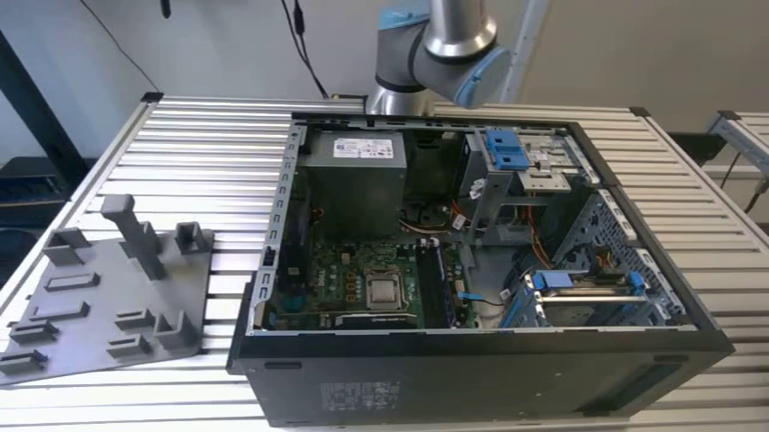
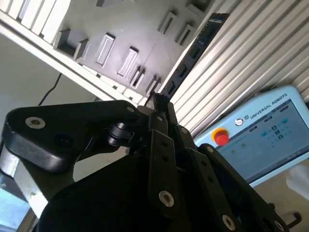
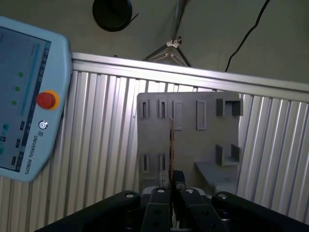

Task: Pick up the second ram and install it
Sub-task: 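Pick up the second ram and move it above second insertion slot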

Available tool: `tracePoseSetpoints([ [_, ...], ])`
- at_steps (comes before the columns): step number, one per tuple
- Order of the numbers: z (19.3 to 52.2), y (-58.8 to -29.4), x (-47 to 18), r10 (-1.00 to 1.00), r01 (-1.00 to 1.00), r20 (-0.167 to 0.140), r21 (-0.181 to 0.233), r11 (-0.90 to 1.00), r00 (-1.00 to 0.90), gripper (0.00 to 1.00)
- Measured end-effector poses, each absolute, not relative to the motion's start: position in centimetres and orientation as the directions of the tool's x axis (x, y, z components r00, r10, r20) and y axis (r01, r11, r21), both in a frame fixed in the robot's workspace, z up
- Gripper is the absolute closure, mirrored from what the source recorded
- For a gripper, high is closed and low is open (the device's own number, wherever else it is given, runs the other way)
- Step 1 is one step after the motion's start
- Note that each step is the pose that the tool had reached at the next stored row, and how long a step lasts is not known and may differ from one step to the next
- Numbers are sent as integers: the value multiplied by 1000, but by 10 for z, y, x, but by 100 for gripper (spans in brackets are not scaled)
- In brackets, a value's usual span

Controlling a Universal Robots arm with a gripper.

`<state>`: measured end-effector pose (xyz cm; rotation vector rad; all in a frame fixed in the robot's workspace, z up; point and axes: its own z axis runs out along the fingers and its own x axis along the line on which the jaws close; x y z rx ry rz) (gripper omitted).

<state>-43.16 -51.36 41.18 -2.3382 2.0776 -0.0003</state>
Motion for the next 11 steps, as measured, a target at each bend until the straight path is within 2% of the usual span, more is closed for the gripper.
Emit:
tracePoseSetpoints([
  [11,412,-514,-385,-993,-993,-9,-8,-118,118,86],
])
